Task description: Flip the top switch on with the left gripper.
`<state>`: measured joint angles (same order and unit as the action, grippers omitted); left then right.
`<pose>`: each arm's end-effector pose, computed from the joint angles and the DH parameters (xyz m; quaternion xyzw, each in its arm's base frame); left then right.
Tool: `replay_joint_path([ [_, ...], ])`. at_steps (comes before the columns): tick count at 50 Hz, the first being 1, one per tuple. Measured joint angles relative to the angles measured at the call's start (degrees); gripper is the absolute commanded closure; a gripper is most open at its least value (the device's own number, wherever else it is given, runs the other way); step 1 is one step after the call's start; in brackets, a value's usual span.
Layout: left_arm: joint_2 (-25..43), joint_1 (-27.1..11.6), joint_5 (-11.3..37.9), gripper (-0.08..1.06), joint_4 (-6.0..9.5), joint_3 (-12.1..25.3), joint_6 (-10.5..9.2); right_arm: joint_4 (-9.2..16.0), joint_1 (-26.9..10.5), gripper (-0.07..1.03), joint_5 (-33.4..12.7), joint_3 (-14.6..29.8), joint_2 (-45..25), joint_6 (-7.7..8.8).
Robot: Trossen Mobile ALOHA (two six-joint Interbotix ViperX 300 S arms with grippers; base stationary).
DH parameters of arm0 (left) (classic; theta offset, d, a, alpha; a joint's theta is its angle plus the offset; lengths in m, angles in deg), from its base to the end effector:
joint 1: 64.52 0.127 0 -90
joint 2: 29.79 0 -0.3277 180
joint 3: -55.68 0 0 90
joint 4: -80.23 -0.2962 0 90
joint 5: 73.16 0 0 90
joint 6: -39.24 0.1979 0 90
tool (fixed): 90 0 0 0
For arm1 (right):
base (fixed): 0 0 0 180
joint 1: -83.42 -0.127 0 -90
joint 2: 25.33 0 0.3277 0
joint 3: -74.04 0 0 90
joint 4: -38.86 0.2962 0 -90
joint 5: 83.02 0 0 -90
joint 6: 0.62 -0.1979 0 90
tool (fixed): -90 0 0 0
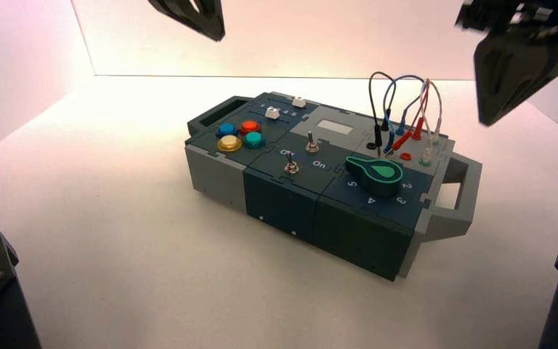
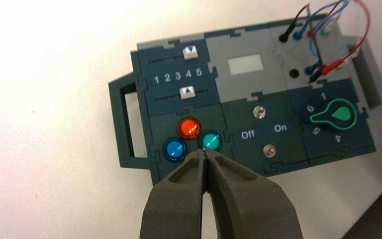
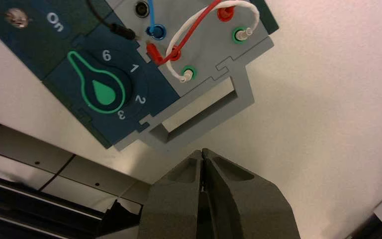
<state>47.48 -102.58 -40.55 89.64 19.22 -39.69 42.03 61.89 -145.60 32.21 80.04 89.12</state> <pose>0.2327 -0.2044 0.1640 0.1557 0.4410 -0.3366 0.8173 0.1655 0.0757 0.1134 -0.1035 0.6938 0.1400 0.6988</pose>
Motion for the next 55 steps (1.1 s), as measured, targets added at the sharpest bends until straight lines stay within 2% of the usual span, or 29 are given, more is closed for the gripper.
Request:
replay_joint_path([
  [17, 1.2, 0.0, -1.0, 1.01, 0.09, 0.1, 0.0, -0.2, 0.1, 0.98, 2.3, 0.8, -7.6, 0.53],
  [36, 3.2, 0.0, -1.1, 1.01, 0.09, 1.4, -0.35, -1.1, 0.1, 0.98, 4.8, 2.1, -20.9, 1.41],
  [47, 5.1, 0.0, -1.1, 1.01, 0.09, 2.5, -0.35, -1.0, 0.1, 0.98, 6.8, 3.0, -24.4, 1.41],
  [55, 9.1, -1.0, -1.7, 1.01, 0.09, 4.0, -0.35, -1.0, 0.2, 0.98, 8.0, 2.8, -25.5, 1.32],
])
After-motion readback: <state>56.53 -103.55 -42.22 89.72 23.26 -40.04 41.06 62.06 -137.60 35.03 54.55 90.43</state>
